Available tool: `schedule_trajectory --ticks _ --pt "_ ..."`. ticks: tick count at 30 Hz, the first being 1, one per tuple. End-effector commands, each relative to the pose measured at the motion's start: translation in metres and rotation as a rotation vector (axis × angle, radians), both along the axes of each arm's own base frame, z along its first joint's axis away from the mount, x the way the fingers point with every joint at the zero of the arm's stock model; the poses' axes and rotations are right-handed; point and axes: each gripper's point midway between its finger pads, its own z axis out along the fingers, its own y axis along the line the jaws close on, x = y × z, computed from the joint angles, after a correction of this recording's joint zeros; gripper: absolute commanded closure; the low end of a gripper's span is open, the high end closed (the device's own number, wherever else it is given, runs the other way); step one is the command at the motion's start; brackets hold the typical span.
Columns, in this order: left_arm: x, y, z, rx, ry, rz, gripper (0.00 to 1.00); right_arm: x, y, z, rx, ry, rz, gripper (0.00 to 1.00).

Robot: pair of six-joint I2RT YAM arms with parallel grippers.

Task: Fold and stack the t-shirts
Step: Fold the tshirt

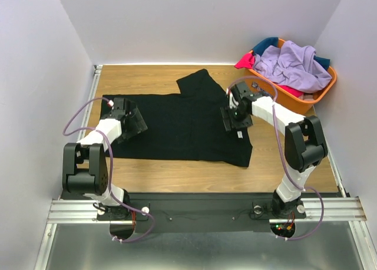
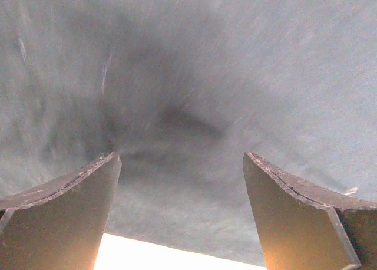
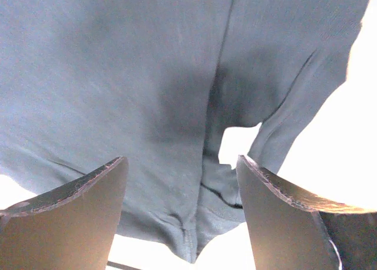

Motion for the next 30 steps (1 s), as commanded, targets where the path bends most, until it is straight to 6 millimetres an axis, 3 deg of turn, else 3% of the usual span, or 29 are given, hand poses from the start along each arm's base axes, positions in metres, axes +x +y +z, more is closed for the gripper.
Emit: schedule_trajectory --ticks 1,3,6,8,13,18,23,30 --pt "0.054 -0.003 0.046 -0.001 -0.111 -0.004 0.02 0.048 0.011 0.039 0.017 -0.132 -0.024 0.21" --pt "0.071 -0.004 0.05 -0.002 -0.122 -0.01 0.03 0.069 0.019 0.046 0.029 -0.174 -0.017 0.2" --pt "0.104 -0.005 0.048 0.01 -0.144 -0.021 0.02 0.093 0.029 0.027 0.041 -0.207 0.0 0.2" --pt "0.111 -0.005 0.042 0.019 -0.139 -0.037 0.02 0.108 0.034 0.018 0.049 -0.245 0.002 0.2" --pt "0.11 -0.001 0.007 0.047 -0.088 -0.047 0.03 0.115 0.036 -0.022 0.043 -0.237 0.011 0.21" --pt "0.079 0.001 -0.023 0.049 -0.024 -0.045 0.03 0.098 0.029 -0.037 0.026 -0.2 0.005 0.2" --pt "0.048 0.003 -0.04 0.05 0.017 -0.034 0.03 0.061 0.015 -0.056 -0.003 -0.127 -0.001 0.2" --pt "0.006 0.002 -0.049 0.032 0.056 -0.021 0.03 0.019 0.005 -0.052 0.006 -0.087 -0.013 0.21"
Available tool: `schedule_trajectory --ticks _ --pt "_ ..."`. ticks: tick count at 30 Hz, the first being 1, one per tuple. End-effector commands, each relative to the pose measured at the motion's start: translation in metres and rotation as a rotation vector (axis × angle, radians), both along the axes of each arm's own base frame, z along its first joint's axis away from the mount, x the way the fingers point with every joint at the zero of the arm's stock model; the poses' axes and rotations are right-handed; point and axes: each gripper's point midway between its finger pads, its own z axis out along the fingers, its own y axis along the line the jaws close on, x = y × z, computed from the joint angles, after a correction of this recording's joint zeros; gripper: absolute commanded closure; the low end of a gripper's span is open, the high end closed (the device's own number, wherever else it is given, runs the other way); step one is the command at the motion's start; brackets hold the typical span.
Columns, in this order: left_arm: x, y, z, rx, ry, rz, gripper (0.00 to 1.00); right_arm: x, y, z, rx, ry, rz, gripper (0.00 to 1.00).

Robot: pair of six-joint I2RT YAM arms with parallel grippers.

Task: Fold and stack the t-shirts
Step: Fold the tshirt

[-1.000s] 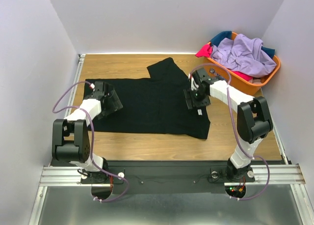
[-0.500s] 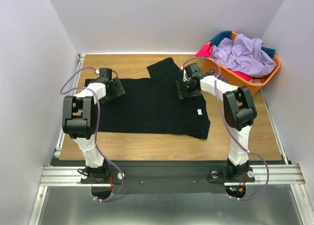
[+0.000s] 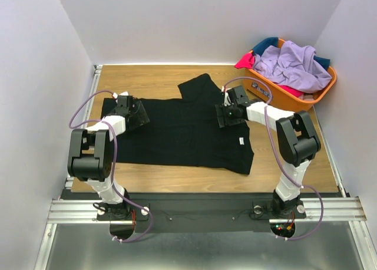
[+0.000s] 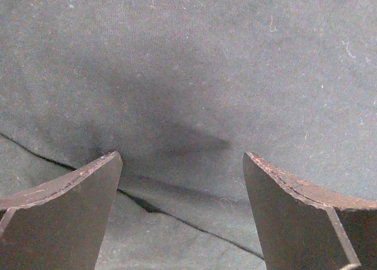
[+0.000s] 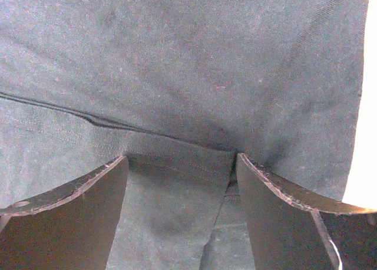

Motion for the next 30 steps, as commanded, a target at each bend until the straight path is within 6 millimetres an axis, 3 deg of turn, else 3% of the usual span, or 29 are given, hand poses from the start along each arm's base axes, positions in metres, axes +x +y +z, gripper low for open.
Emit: schedule_trajectory --ticks 1,9,13,15,16,17,18,19,20,21,23,24,25,27,28,29,30 --pt "-0.066 0.002 -0.039 -0.005 0.213 0.022 0.03 -0.057 -0.017 -0.027 -0.044 0.172 -0.023 0.2" --pt "-0.105 -0.009 -0.039 -0.052 0.227 0.048 0.03 -0.091 -0.022 -0.018 -0.041 0.214 -0.02 0.2" --pt "-0.109 -0.017 -0.03 -0.073 0.205 0.045 0.03 -0.094 -0.022 -0.007 -0.036 0.214 -0.02 0.2" --pt "-0.106 -0.018 -0.022 -0.075 0.189 0.046 0.03 -0.076 -0.016 0.016 -0.018 0.154 -0.024 0.2" --pt "-0.094 -0.018 -0.008 -0.075 0.151 0.048 0.03 -0.067 -0.013 0.028 -0.008 0.122 -0.025 0.2" --pt "-0.09 -0.016 -0.001 -0.063 0.143 0.053 0.03 -0.045 -0.006 0.054 0.01 0.049 -0.034 0.2" --pt "-0.083 -0.016 0.007 -0.058 0.124 0.051 0.02 -0.033 -0.004 0.066 0.014 0.013 -0.035 0.2" --pt "-0.065 -0.016 0.027 -0.057 0.073 0.05 0.02 -0.019 0.0 0.082 0.023 -0.03 -0.037 0.19" --pt "-0.058 -0.016 0.033 -0.048 0.067 0.044 0.02 -0.007 0.002 0.084 0.012 -0.042 -0.043 0.19" --pt "-0.042 -0.016 0.052 -0.041 0.028 0.043 0.02 0.017 0.011 0.113 0.033 -0.121 -0.036 0.19" --pt "-0.027 -0.015 0.062 -0.025 0.013 0.04 0.02 0.042 0.019 0.109 0.024 -0.133 -0.032 0.19" --pt "-0.022 -0.013 0.066 -0.013 0.011 0.039 0.02 0.055 0.024 0.114 0.031 -0.155 -0.029 0.19" --pt "-0.008 -0.014 0.077 -0.011 -0.014 0.037 0.02 0.077 0.029 0.133 0.048 -0.211 -0.028 0.19" --pt "0.006 -0.014 0.092 -0.007 -0.041 0.034 0.02 0.104 0.038 0.111 0.041 -0.198 -0.034 0.2" --pt "0.008 -0.015 0.093 -0.008 -0.041 0.031 0.02 0.116 0.041 0.111 0.046 -0.212 -0.034 0.2" --pt "0.011 -0.015 0.094 -0.009 -0.043 0.031 0.02 0.142 0.043 0.108 0.033 -0.245 -0.057 0.21" --pt "0.012 -0.015 0.095 -0.009 -0.043 0.029 0.02 0.151 0.046 0.106 0.031 -0.256 -0.05 0.21"
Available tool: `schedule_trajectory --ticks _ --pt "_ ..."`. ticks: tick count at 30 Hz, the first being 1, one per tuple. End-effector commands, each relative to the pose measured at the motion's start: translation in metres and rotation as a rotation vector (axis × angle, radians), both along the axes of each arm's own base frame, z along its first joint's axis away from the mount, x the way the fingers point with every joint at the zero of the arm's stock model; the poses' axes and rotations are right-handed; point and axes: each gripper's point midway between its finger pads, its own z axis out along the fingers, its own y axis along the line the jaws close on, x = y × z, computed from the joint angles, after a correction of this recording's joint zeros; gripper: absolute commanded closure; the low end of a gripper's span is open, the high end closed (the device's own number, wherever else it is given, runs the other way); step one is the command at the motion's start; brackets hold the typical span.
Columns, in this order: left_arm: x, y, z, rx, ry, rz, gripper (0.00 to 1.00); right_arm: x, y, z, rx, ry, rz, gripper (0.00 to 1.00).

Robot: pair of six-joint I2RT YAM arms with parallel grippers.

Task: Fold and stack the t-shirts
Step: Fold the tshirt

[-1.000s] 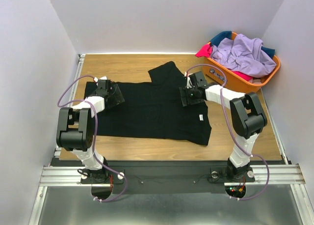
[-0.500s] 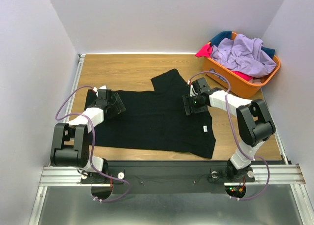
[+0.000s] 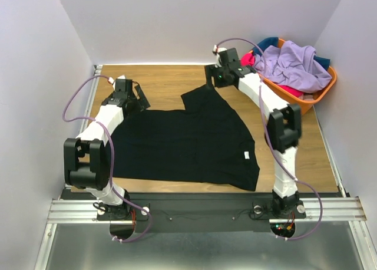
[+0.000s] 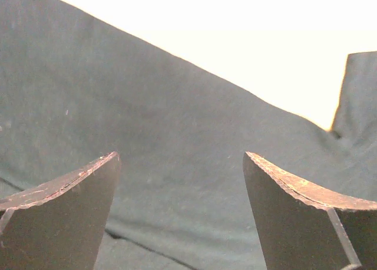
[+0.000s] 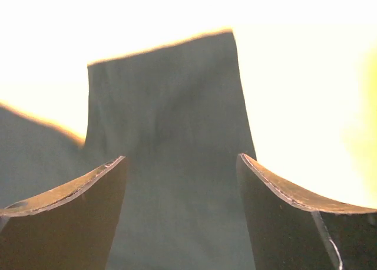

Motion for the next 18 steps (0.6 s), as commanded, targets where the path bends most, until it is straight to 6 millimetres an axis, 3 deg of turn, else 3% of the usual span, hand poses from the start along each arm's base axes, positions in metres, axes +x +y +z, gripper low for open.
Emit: schedule_trajectory --ticks 1,2,4,8,14,18 --pt "0.004 0.004 0.011 0.032 0.01 -0.004 0.02 0.05 0.0 -0.027 -0.047 -0.03 -0.029 0.21" --pt "0.004 0.005 0.012 0.032 0.009 -0.003 0.02 0.063 0.0 -0.019 -0.038 -0.065 -0.049 0.22" --pt "0.0 0.006 0.014 0.029 0.008 0.005 0.02 0.078 -0.011 -0.04 -0.02 -0.04 -0.103 0.23" --pt "-0.011 0.007 0.014 0.024 0.008 0.011 0.02 0.097 -0.025 -0.059 -0.03 -0.064 -0.143 0.24" --pt "-0.031 0.008 0.006 0.024 0.039 0.015 0.02 0.111 -0.032 -0.083 -0.031 -0.074 -0.133 0.24" --pt "-0.04 0.01 0.003 0.023 0.046 0.025 0.02 0.117 -0.027 -0.085 -0.009 -0.096 -0.114 0.24"
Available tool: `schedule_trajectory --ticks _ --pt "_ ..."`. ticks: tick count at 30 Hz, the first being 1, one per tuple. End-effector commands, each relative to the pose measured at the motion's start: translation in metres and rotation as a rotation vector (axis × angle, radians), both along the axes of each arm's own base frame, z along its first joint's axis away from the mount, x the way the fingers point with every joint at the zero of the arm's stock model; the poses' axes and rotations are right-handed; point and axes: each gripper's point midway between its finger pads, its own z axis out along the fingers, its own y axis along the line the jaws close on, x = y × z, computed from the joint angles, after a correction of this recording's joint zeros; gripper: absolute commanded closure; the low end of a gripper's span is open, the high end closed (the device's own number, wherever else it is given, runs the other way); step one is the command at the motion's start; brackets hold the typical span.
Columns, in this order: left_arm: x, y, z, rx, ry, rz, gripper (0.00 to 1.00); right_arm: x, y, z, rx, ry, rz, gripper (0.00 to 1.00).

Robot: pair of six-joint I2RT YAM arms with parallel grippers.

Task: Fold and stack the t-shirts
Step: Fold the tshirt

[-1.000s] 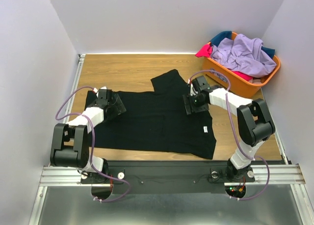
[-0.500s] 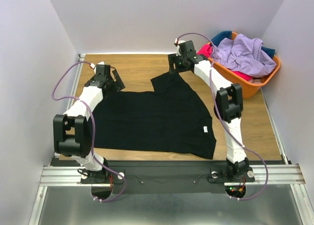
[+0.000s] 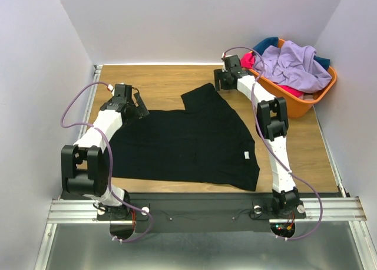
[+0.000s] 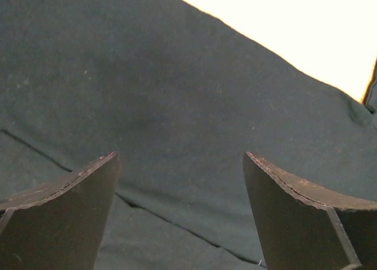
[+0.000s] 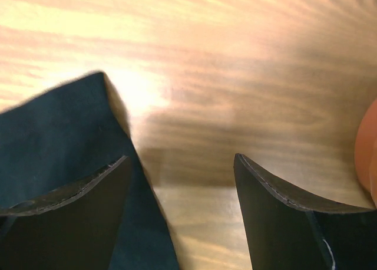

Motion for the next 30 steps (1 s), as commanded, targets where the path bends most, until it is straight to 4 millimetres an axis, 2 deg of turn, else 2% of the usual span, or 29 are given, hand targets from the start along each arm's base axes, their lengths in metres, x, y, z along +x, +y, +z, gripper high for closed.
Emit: schedule_trajectory --ticks 1,10,19,25,29,30 --pt "-0.012 0.006 0.011 0.007 -0.024 0.022 0.02 0.029 0.021 0.031 0.061 -0.147 0.044 0.24" --pt "-0.02 0.009 0.009 0.023 -0.009 0.02 0.02 0.037 0.048 0.027 0.178 -0.153 0.09 0.29" --pt "-0.019 0.009 0.008 0.029 0.001 0.01 0.02 0.022 0.085 0.011 0.246 -0.106 0.19 0.34" --pt "-0.019 0.009 0.007 0.033 0.006 0.009 0.02 0.013 0.102 0.002 0.262 -0.085 0.219 0.45" --pt "-0.02 0.009 0.004 0.032 0.01 0.01 0.02 0.01 0.104 -0.002 0.264 -0.072 0.216 0.54" --pt "-0.019 0.009 0.005 0.032 0.009 0.008 0.02 0.011 0.102 -0.003 0.26 -0.074 0.206 0.6"
